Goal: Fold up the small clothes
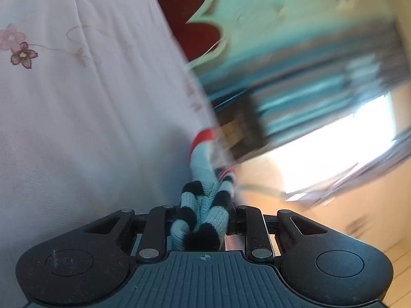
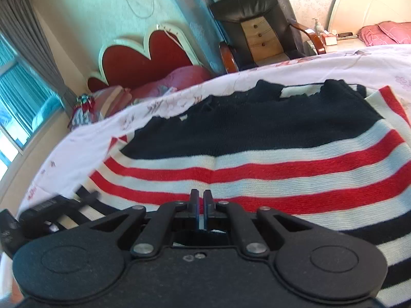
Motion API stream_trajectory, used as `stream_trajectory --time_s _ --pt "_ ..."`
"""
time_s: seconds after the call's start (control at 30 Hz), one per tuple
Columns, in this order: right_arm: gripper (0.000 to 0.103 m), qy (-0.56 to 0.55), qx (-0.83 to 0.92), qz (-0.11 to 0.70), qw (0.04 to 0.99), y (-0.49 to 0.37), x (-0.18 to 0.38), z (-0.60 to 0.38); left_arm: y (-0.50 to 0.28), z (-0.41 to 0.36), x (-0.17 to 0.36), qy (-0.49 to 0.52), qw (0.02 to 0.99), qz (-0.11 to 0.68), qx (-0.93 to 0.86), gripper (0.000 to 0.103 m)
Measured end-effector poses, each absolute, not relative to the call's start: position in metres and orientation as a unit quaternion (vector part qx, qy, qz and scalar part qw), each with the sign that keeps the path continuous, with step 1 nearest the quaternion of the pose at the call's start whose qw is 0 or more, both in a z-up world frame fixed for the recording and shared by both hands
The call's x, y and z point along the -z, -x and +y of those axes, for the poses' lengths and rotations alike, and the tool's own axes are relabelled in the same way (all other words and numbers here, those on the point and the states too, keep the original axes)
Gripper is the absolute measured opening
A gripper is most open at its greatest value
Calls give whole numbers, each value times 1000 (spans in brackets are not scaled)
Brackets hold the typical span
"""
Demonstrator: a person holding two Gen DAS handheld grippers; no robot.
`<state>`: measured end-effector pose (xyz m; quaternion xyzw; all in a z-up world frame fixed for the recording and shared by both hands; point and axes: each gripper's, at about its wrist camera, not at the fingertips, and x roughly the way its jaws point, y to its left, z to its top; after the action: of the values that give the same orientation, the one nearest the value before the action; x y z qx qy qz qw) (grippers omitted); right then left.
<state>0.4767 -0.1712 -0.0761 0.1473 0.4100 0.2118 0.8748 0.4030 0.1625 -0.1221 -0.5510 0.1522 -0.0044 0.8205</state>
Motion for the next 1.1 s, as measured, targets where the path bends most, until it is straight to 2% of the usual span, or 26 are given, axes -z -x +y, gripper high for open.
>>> stream_trajectory --time_s 0.03,0.1,0.43,0.57,0.7,0.83,0.93,1.07,1.1 --pt "0 -140 -205 416 875 -477 78 -171 -402 161 122 541 827 154 1 23" --pt "0 -143 -198 429 870 -480 88 -174 -407 162 138 539 817 202 -28 22" --pt "0 -149 -195 434 867 -481 91 -177 -413 169 138 542 813 213 -11 22" --pt "0 -134 -193 436 869 -483 89 -173 -413 166 125 537 818 208 6 22" --pt "0 -131 -193 436 869 -483 90 -173 -422 152 88 521 829 198 43 22" --pt "0 -145 -193 435 868 -483 91 -175 -441 110 31 460 859 199 108 22" --pt "0 -161 -193 435 865 -484 93 -179 -458 62 1 400 877 228 138 22" --pt "2 -233 -178 427 855 -479 86 -211 -478 -9 -2 326 885 288 168 22" --pt "8 -256 -171 417 855 -474 83 -227 -483 -28 3 311 882 309 175 22"
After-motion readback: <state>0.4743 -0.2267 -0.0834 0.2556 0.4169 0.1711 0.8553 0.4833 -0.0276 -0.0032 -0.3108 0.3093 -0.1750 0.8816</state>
